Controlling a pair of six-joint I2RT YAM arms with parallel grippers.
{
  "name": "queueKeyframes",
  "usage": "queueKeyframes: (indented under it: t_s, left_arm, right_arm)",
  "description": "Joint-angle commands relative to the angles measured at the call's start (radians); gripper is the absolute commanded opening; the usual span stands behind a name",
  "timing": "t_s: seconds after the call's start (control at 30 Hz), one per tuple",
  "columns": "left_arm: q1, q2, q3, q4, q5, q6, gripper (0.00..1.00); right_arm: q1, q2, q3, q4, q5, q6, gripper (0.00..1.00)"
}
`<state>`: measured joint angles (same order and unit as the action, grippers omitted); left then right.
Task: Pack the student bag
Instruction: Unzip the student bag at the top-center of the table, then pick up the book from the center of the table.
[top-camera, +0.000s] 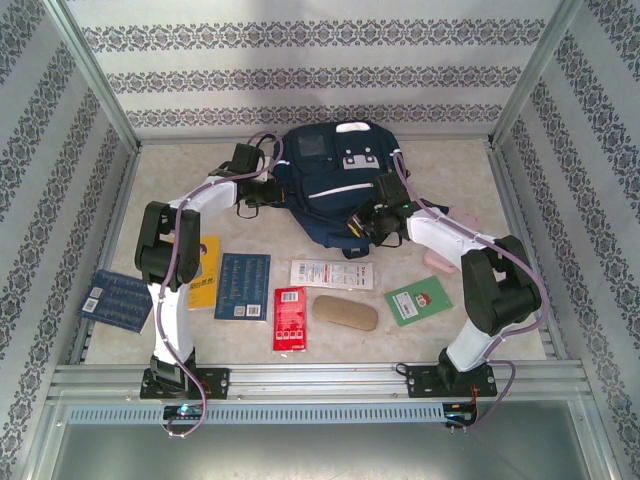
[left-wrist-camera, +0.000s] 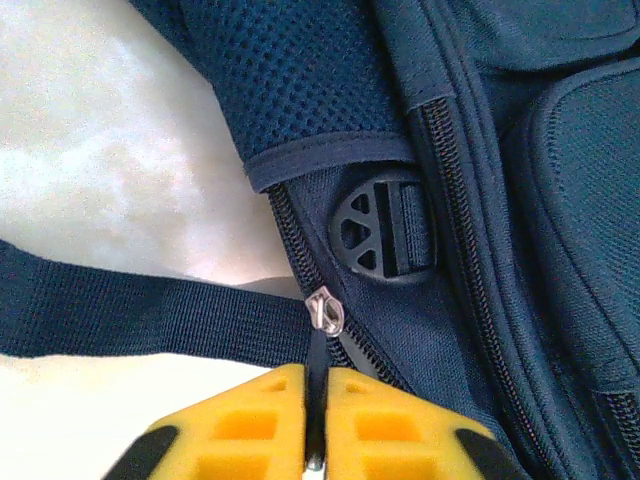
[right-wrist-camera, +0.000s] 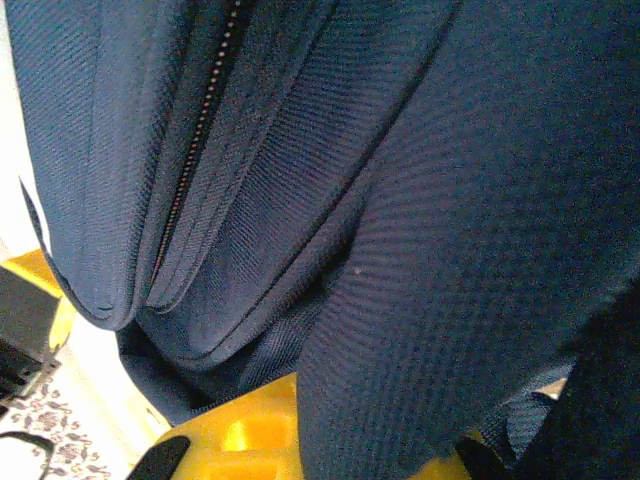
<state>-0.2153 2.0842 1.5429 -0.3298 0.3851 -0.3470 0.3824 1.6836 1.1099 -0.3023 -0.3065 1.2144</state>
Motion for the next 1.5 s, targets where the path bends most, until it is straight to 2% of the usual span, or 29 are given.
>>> queueKeyframes:
  t_s: [0.0, 0.07, 0.17, 0.4, 0.5, 0.57, 0.63, 0.7, 0.8, 0.9, 1.0, 1.07, 1.1, 1.27, 1.47]
  left_arm:
    - [0.018, -0.044, -0.019, 0.029, 0.020, -0.023, 0.23]
    - [0.018, -0.096, -0.051, 0.019, 0.018, -0.019, 0.32]
    - [0.019, -0.187, -0.109, -0.007, -0.001, -0.016, 0.41]
    - [0.019, -0.427, -0.242, -0.080, -0.073, -0.022, 0.47]
    - [0.020, -0.545, -0.320, -0.107, -0.165, -0.041, 0.47]
    - [0.024, -0.619, -0.378, -0.128, -0.264, -0.074, 0.53]
    - [0.053, -0.663, -0.416, -0.162, -0.304, -0.109, 0.58]
    - [0.102, -0.696, -0.449, -0.200, -0.349, -0.159, 0.60]
    - [0.203, -0.734, -0.499, -0.256, -0.404, -0.242, 0.69]
    - [0.251, -0.738, -0.539, -0.238, -0.367, -0.213, 0.73]
    - [0.258, -0.697, -0.544, -0.242, -0.347, -0.202, 0.74]
    - [0.261, -0.679, -0.569, -0.210, -0.286, -0.217, 0.74]
    - [0.261, -0.673, -0.581, -0.196, -0.256, -0.227, 0.74]
    - [0.261, -0.690, -0.680, -0.143, -0.158, -0.311, 0.74]
    - [0.238, -0.758, -0.830, -0.075, -0.050, -0.377, 0.76]
  right_arm:
    - [0.017, -0.029, 0.067, -0.069, 0.015, -0.111, 0.10]
    - [0.021, -0.025, 0.071, -0.082, 0.021, -0.131, 0.21]
    - [0.023, -0.032, 0.074, -0.111, 0.044, -0.165, 0.33]
    - [0.037, -0.101, 0.089, -0.180, 0.126, -0.297, 0.45]
    - [0.083, -0.150, 0.106, -0.219, 0.225, -0.418, 0.51]
    - [0.123, -0.177, 0.114, -0.235, 0.282, -0.509, 0.55]
    - [0.152, -0.197, 0.112, -0.250, 0.337, -0.562, 0.59]
    - [0.179, -0.214, 0.094, -0.223, 0.336, -0.621, 0.61]
    - [0.239, -0.218, 0.094, -0.216, 0.371, -0.688, 0.65]
    - [0.295, -0.192, 0.102, -0.191, 0.346, -0.731, 0.69]
    - [0.330, -0.126, 0.109, -0.133, 0.203, -0.700, 0.69]
    - [0.348, -0.064, 0.117, -0.074, 0.079, -0.655, 0.67]
    - [0.362, -0.035, 0.129, -0.061, 0.055, -0.641, 0.67]
    - [0.433, 0.119, 0.230, -0.049, 0.016, -0.582, 0.67]
    - [0.435, 0.284, 0.321, 0.004, -0.095, -0.502, 0.67]
